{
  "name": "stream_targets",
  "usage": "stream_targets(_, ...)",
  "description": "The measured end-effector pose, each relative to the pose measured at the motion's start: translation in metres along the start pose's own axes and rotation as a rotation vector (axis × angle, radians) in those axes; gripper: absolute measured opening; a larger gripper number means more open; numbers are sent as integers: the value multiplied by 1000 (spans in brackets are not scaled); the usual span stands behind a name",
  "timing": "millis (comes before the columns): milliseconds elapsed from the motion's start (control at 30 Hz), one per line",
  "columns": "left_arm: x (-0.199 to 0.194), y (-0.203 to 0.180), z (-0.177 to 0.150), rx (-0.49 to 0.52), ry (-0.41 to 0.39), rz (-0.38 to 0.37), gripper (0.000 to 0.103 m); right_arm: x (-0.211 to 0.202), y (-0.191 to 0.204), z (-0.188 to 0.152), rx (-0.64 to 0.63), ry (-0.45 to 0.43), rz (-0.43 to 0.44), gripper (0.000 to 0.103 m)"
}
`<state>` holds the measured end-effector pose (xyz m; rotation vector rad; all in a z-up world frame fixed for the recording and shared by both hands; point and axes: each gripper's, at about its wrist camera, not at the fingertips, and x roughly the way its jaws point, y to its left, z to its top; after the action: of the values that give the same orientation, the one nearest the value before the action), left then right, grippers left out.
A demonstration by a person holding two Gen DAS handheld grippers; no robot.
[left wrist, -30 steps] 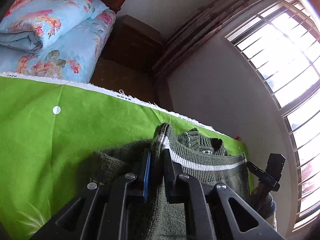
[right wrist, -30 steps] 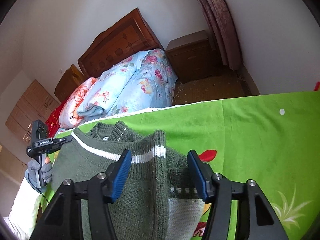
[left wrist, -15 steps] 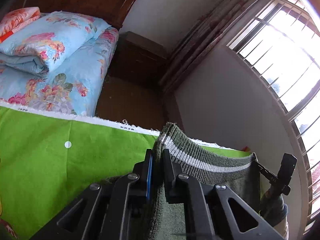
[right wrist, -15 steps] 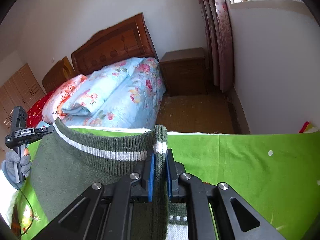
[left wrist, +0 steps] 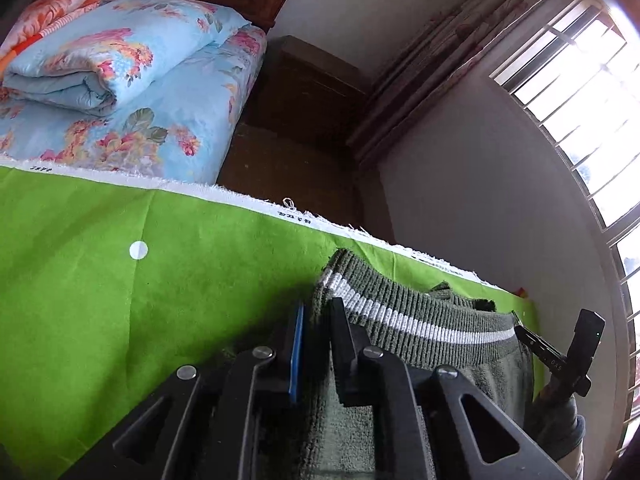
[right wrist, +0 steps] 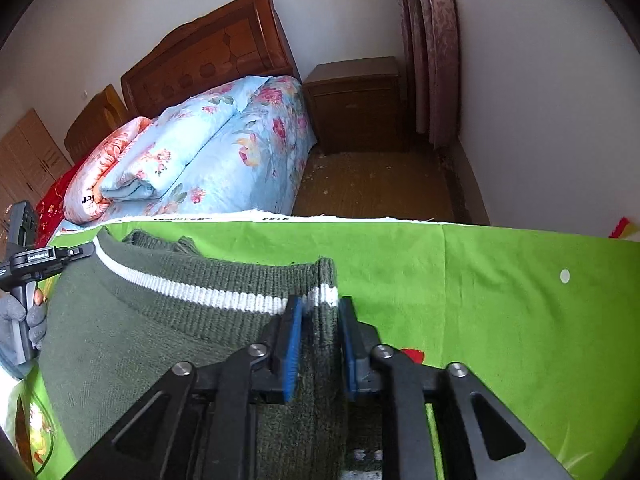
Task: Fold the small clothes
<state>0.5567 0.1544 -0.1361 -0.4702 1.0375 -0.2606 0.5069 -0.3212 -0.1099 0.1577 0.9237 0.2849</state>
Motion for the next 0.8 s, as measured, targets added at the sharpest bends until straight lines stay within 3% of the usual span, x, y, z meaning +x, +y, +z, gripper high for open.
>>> stream_targets(33,-3,0,0,-10,0,29,28,-5,-4,1,23,-6,-1,103)
stream_targets(100,-14,-1,1,-18,-38,47,29,-22,-8,0,37,-58,9,103)
stream_targets(167,-42,-9,-1,-8,-181,125,29,-42,-3,1,11,-97,-14,103)
stream_targets(200,-57,-15,-3,-5,-249,121,32,-51,1,3,2,-115,-13,103)
stream_targets(300,-82,-39,-7,-13,-345,-10,43,-70,21,9,-24,-148,25,103)
stream_targets(400,-73,-72,-10,65,-319,-81,55,-68,51,14,-50,-138,63,103)
stream_targets(467,-55,-86,-13,111,-282,-84,61,-57,69,12,-63,-120,81,103)
stream_targets(633,-2,-59,-27,122,-166,54,61,-12,61,-9,-14,-31,-14,103)
stream_targets(667,3,-47,-28,89,-155,27,57,-4,48,-13,41,-13,12,103)
stream_targets(733,-4,-39,-25,40,-186,-22,56,-9,38,-11,93,-59,57,103)
stream_targets(800,2,-41,-24,57,-170,-4,56,-3,36,-11,94,-42,55,103)
